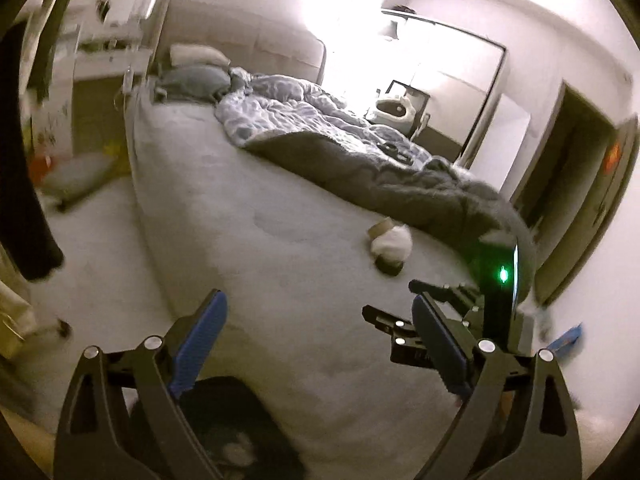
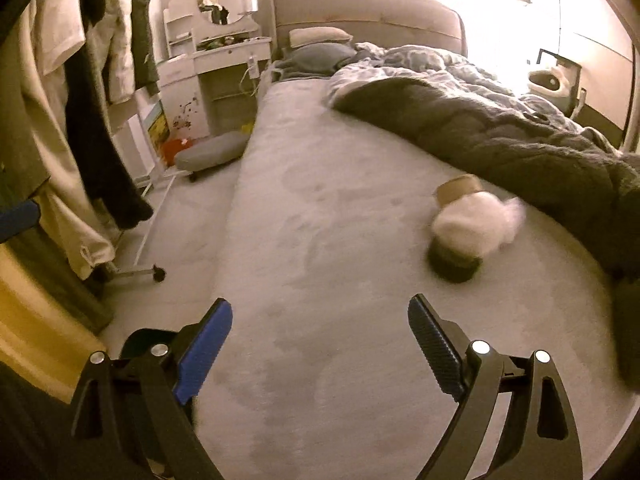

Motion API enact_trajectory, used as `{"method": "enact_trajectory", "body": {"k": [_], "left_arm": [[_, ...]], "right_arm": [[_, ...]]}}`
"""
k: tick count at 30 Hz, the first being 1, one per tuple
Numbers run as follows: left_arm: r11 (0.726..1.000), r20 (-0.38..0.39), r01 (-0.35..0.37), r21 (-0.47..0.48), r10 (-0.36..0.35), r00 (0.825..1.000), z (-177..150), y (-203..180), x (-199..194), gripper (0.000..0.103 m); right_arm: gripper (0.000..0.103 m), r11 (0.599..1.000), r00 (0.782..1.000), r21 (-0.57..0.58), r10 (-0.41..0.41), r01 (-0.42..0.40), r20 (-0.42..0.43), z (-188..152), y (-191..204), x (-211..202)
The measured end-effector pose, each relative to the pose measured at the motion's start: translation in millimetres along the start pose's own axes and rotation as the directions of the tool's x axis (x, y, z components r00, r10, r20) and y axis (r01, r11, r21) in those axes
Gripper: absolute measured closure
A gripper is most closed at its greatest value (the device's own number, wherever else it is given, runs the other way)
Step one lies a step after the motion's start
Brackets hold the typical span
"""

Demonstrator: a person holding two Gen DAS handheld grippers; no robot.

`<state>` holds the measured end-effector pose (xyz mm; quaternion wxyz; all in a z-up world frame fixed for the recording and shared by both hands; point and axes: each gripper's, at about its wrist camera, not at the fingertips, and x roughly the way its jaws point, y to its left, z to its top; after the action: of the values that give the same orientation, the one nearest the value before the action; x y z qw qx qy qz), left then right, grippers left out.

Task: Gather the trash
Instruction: 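Move both tools back over the bed toward the white ball and tape roll, then close the right tool on the white ball while the left tool grasps the brown tape roll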

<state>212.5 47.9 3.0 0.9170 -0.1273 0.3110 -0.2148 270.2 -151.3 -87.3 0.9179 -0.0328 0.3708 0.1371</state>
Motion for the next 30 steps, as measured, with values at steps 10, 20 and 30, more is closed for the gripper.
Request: {"method": "enact_trajectory", "body": {"k": [10,20,30], "left_arm": [[0.999,-0.002,-0.018,-0.043,0.018,1.0,29,0,51,0.008],[0.998,-0.054,0.048,-0.045,-0.051,0.997,43,-24,113,0.009],[0.991,-0.108,0.128,-0.032,-0.13,0.986,61,-43,179,0.011]], "right_arm": [[0.012,0.999,0.998,0.04,-0.021,0.019,0.052,19,-64,0],[0.027,0.996,0.999,0.09,0.024,-0.027,0.03,30,-114,19],[0.046,0.963,0.992,0.241,0.124,-0.119,-0.003,34,-155,47]]}}
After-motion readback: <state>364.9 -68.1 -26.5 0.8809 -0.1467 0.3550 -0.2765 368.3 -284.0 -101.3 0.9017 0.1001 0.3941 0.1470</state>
